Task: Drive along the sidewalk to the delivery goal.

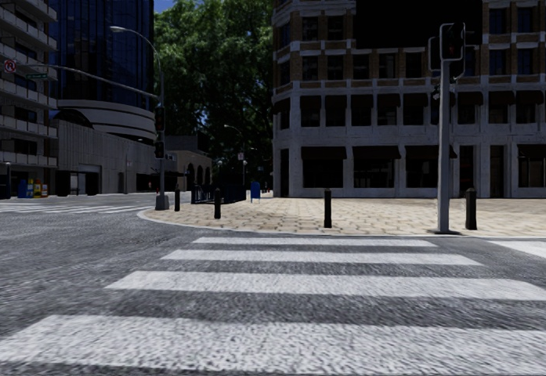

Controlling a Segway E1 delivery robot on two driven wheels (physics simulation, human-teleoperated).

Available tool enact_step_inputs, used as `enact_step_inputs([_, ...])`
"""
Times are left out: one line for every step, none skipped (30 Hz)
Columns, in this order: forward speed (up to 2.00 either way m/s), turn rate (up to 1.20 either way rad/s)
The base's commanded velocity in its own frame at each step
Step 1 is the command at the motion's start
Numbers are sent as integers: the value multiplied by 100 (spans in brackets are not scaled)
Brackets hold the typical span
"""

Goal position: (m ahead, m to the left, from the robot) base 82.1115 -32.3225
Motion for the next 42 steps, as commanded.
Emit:
enact_step_inputs([200,0])
enact_step_inputs([200,0])
enact_step_inputs([200,0])
enact_step_inputs([200,0])
enact_step_inputs([200,0])
enact_step_inputs([200,0])
enact_step_inputs([200,0])
enact_step_inputs([200,0])
enact_step_inputs([200,0])
enact_step_inputs([200,0])
enact_step_inputs([200,0])
enact_step_inputs([200,0])
enact_step_inputs([200,0])
enact_step_inputs([200,0])
enact_step_inputs([200,0])
enact_step_inputs([200,0])
enact_step_inputs([200,0])
enact_step_inputs([200,0])
enact_step_inputs([200,0])
enact_step_inputs([200,0])
enact_step_inputs([200,0])
enact_step_inputs([200,0])
enact_step_inputs([200,0])
enact_step_inputs([200,0])
enact_step_inputs([200,0])
enact_step_inputs([200,0])
enact_step_inputs([200,0])
enact_step_inputs([200,0])
enact_step_inputs([200,0])
enact_step_inputs([200,0])
enact_step_inputs([200,0])
enact_step_inputs([200,0])
enact_step_inputs([200,0])
enact_step_inputs([200,0])
enact_step_inputs([200,0])
enact_step_inputs([200,0])
enact_step_inputs([200,0])
enact_step_inputs([200,0])
enact_step_inputs([200,0])
enact_step_inputs([200,0])
enact_step_inputs([200,0])
enact_step_inputs([200,0])
